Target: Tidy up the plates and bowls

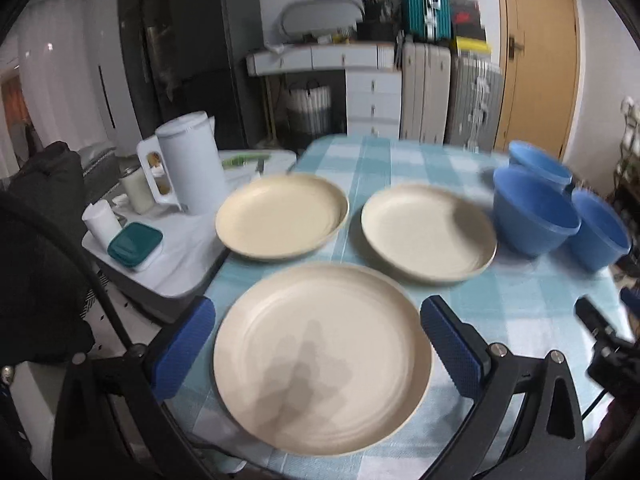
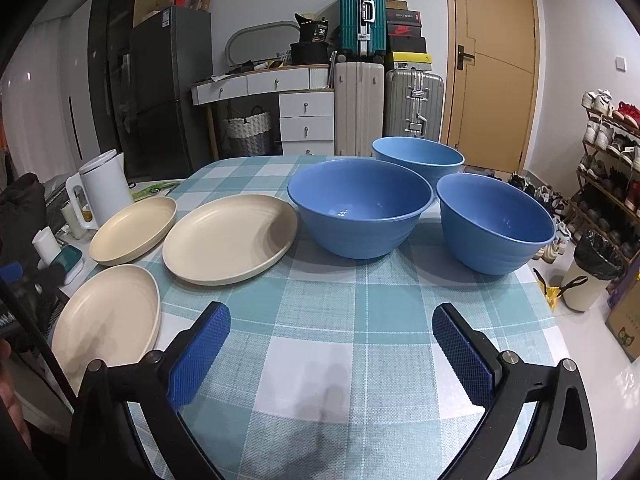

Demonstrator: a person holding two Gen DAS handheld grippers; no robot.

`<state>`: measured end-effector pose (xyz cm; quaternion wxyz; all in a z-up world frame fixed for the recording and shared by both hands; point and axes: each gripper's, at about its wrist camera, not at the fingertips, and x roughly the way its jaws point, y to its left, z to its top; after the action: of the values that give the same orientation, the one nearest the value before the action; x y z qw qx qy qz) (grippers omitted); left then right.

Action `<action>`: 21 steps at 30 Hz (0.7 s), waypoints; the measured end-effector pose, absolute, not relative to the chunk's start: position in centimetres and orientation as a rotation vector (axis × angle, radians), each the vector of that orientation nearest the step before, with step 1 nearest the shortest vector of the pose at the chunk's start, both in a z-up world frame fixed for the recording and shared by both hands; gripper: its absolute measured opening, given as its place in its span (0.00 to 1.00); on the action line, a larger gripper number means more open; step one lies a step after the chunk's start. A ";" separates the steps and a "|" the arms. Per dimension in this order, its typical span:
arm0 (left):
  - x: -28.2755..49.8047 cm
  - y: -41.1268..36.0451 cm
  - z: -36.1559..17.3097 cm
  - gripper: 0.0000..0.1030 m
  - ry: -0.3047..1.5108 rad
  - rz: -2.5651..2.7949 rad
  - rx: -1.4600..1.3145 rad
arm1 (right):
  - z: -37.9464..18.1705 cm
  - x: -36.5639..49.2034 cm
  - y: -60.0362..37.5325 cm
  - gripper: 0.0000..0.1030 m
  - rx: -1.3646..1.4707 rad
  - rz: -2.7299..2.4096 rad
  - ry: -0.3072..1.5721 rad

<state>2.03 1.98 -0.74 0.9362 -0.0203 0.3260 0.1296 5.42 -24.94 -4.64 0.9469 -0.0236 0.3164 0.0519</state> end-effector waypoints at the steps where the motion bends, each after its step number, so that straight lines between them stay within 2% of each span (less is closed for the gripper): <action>1: 1.6 1.7 -0.3 1.00 0.636 0.266 -0.039 | -4.6 5.4 -24.9 1.00 -0.048 0.105 0.644; 14: -0.8 -0.7 0.9 1.00 0.388 0.079 0.111 | -4.3 5.0 -25.0 1.00 0.017 0.142 0.602; 21: -0.4 1.5 1.6 1.00 0.435 0.032 -0.017 | -4.4 4.8 -25.7 1.00 0.092 0.209 0.558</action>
<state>-0.43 1.46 1.63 0.9763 -0.0082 0.2159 0.0157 4.78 -25.71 -4.41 0.9548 0.0453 0.2750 0.1030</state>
